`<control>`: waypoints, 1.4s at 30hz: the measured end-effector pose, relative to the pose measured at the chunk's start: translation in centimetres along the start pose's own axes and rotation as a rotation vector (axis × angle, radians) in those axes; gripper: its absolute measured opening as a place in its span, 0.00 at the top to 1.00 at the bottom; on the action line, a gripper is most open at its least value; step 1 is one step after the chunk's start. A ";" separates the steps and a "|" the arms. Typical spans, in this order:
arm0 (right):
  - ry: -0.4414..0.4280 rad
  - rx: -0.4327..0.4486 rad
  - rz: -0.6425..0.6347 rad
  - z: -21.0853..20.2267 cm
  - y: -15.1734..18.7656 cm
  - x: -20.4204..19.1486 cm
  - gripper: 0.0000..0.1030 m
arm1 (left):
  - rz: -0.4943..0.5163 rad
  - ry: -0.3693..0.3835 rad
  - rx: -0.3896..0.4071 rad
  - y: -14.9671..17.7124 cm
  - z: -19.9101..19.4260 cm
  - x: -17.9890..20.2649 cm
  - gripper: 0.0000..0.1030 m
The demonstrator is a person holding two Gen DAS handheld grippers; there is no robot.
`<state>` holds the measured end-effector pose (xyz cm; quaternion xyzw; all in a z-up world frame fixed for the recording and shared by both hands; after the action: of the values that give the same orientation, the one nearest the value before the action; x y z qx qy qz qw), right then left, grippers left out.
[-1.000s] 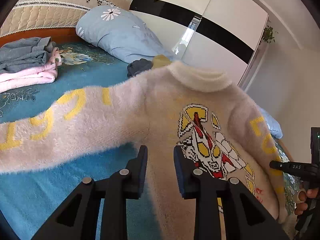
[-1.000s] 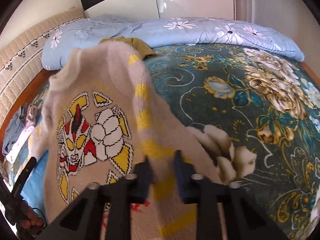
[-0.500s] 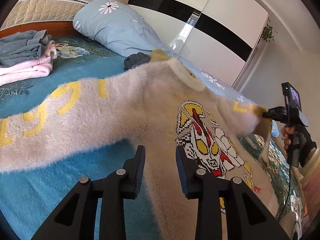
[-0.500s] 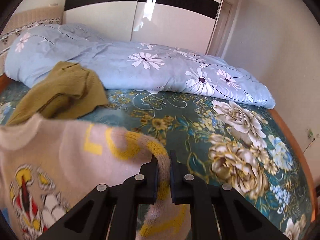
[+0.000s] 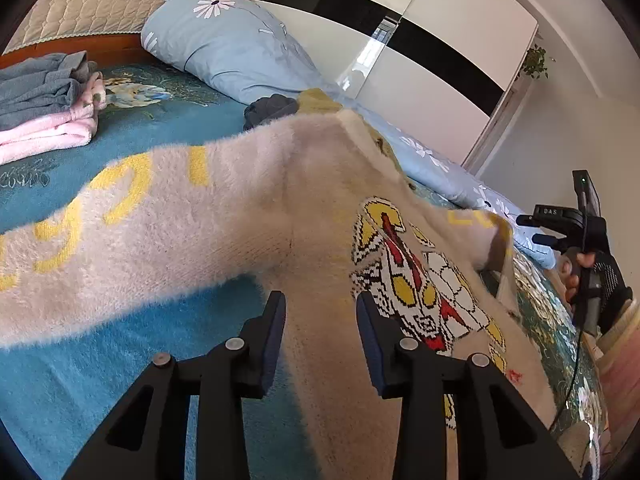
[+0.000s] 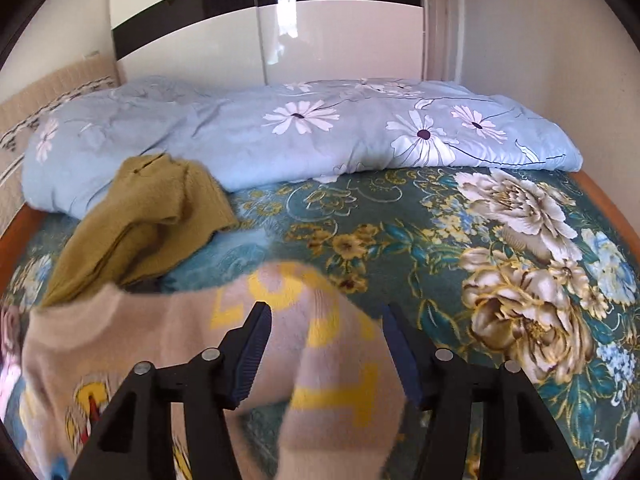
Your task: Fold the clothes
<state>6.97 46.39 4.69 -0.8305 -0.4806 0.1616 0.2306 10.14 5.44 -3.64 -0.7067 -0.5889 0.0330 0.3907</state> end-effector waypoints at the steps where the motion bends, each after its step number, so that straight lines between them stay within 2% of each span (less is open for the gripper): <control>1: -0.013 -0.022 -0.033 -0.1 1.2 0.1 0.39 | 0.004 -0.003 0.001 0.0 0.0 0.0 0.63; 4: -0.022 -0.097 -0.116 1.1 5.9 -0.5 0.39 | 0.002 -0.009 0.012 0.0 -0.3 0.0 0.63; 6: -0.040 -0.118 -0.148 2.2 8.3 -1.2 0.39 | 0.001 -0.012 0.020 0.0 -0.4 -0.1 0.63; 9: -0.005 -0.152 -0.169 4.0 10.5 -1.3 0.39 | -0.009 -0.010 0.028 0.0 -0.5 -0.3 0.63; 12: 0.029 -0.171 -0.120 5.2 11.2 -0.7 0.39 | -0.014 -0.009 0.036 0.0 -0.7 -0.4 0.63; 20: 0.099 -0.165 -0.160 5.3 12.1 -0.3 0.42 | -0.014 -0.011 0.029 0.0 -0.5 -0.4 0.63; 21: 0.108 -0.162 -0.159 5.2 12.1 -0.3 0.46 | -0.018 -0.010 0.029 0.0 -0.5 -0.5 0.63; 22: 0.113 -0.161 -0.161 5.0 12.0 -0.3 0.57 | -0.023 -0.009 0.029 0.0 -0.6 -0.6 0.63; 25: 0.149 -0.155 -0.142 4.3 11.4 0.4 0.77 | -0.039 -0.006 0.027 0.0 -0.6 -0.9 0.63; 29: 0.190 -0.121 -0.105 2.7 9.2 2.7 0.82 | -0.066 0.003 0.027 -0.1 -0.7 -1.3 0.63; 32: 0.267 -0.048 -0.057 0.7 5.2 5.6 0.82 | -0.088 0.011 0.014 -0.1 -0.5 -1.6 0.63; 35: 0.346 0.048 -0.003 -0.7 -0.2 8.3 0.74 | -0.100 0.013 0.011 -0.2 -0.4 -1.8 0.63; 37: 0.361 0.085 0.066 -1.2 -2.9 10.2 0.54 | -0.102 0.013 0.009 -0.2 -0.3 -1.8 0.63; 39: 0.379 0.113 0.148 -2.0 -4.3 11.6 0.54 | -0.106 0.016 0.001 -0.1 -0.1 -1.8 0.62; 42: 0.315 0.142 0.176 -3.1 -4.2 11.1 0.53 | -0.111 0.019 -0.006 -0.1 0.1 -1.9 0.62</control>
<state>10.82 57.14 9.03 -0.8660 -0.3514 0.0824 0.3460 9.43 3.85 -4.41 -0.6743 -0.6237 0.0028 0.3954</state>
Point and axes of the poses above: each gripper's, at about its wrist camera, not at the fingertips, and z roughly the way its jaws point, x to its right, y to its underside, the point moved 8 cm from there along z, roughly the way its jaws point, and after that the axes turned 11 degrees about -x, right-handed, at the moved point
